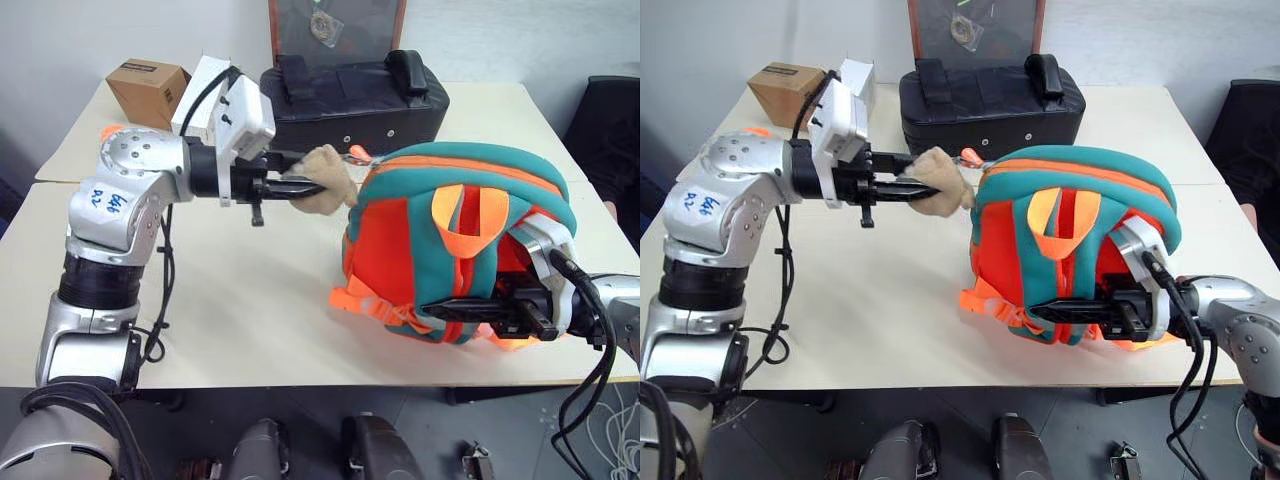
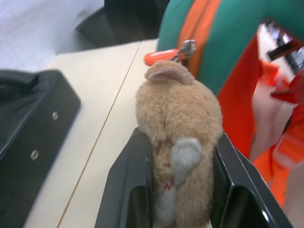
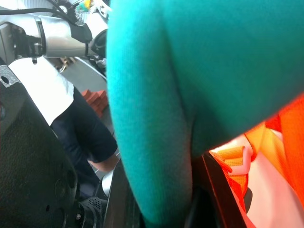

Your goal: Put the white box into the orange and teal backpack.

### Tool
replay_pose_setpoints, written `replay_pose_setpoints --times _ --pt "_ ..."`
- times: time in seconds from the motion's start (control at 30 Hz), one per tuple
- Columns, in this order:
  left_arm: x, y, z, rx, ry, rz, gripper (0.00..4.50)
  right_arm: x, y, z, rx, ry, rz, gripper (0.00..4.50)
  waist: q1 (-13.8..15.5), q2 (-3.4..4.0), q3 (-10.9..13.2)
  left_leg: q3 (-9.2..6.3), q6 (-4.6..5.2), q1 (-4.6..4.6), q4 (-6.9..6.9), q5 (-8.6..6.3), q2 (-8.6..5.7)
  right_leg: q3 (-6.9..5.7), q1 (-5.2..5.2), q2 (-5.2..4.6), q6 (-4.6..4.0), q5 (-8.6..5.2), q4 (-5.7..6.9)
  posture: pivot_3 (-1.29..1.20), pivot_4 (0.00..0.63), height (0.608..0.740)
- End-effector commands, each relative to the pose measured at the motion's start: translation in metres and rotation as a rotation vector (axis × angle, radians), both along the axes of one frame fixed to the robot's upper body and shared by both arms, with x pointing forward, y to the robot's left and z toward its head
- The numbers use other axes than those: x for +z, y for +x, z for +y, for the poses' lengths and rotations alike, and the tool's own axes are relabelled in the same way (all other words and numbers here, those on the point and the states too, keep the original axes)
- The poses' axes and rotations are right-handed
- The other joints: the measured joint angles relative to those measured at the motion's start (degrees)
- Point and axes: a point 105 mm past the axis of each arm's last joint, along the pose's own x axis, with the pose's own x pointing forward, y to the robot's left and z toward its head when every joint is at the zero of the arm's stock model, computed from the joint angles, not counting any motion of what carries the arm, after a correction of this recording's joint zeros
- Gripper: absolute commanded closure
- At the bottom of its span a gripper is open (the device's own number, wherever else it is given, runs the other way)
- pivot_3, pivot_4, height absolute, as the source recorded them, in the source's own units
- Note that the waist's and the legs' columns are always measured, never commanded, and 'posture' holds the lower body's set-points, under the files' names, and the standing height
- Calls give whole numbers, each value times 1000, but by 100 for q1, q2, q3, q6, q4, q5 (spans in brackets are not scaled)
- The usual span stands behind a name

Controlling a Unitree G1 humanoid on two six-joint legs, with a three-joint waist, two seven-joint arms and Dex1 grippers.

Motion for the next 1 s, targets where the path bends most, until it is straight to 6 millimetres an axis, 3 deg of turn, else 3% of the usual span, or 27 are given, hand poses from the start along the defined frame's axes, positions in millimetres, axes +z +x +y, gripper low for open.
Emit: replay_pose_setpoints --times 0.03,0.2,0.3,0.47,0.63,0.8,0.83,1.0 --pt "1 9 15 40 11 -25 3561 13 -8 -6 8 19 -47 4500 3 0 0 0 0 0 1 0 1 0 0 0 0 0 0 0 150 740" --pt "-42 10 18 11 102 53 3561 13 -13 -8 -2 31 -48 4500 -5 0 0 1 0 0 0 0 1 2 0 0 0 0 1 0 150 740" --pt "-89 8 14 -18 230 75 3561 13 -15 -7 2 47 -52 4500 -1 3 -2 1 0 3 0 0 2 3 0 0 0 0 3 0 150 740" --pt "-129 8 0 -51 301 92 3561 14 -17 -7 4 58 -56 4500 17 0 -1 0 4 -1 5 -1 0 3 0 -3 0 0 1 0 150 740" --pt "-139 15 -26 -47 254 95 3561 10 -16 -4 -10 50 -73 4500 39 5 -7 -2 6 3 4 -3 -2 2 5 -6 0 0 1 0 150 740" --pt "-114 11 -33 -50 90 160 3561 -5 15 -6 -207 -79 -230 4500 46 3 -9 -3 8 1 8 -2 -2 1 5 -6 1 0 3 0 150 740" --pt "-108 6 -30 -58 62 179 2862 -9 22 -9 -250 -109 -247 3828 42 3 -9 -2 8 0 7 -1 -2 1 3 -6 1 0 5 0 150 740" --pt "-90 -24 -2 -75 3 239 1317 -15 23 -35 -335 -158 -227 2222 -2 3 -9 -1 2 -3 -4 1 2 1 -8 -4 -1 0 10 0 150 740"
